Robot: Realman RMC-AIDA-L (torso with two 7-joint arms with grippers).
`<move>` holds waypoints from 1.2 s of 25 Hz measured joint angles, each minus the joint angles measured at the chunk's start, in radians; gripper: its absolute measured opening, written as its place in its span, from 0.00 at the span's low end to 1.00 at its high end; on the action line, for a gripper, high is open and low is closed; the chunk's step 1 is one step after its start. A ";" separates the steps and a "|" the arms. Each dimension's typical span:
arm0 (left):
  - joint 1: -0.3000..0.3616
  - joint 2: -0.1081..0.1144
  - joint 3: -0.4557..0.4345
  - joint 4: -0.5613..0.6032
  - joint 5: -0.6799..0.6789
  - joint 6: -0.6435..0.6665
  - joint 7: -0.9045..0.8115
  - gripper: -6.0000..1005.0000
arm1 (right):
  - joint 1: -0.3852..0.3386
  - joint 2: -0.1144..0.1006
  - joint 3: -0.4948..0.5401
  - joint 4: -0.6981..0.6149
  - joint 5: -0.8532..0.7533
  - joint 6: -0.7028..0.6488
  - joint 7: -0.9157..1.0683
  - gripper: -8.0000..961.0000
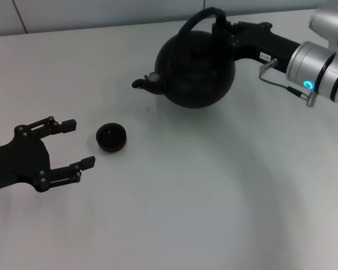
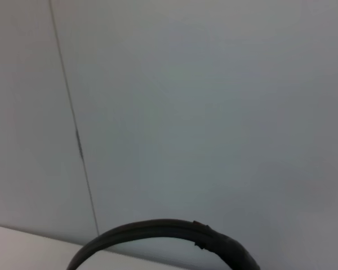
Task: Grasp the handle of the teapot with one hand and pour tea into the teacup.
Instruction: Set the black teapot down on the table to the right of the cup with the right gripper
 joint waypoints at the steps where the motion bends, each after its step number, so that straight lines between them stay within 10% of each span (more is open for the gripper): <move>1: 0.000 0.000 0.000 0.000 0.000 -0.001 0.000 0.80 | -0.002 0.000 0.000 0.010 0.001 0.000 0.004 0.15; 30: -0.006 0.000 0.000 0.008 0.000 -0.003 0.000 0.80 | 0.013 -0.008 -0.008 0.133 0.037 0.003 0.001 0.26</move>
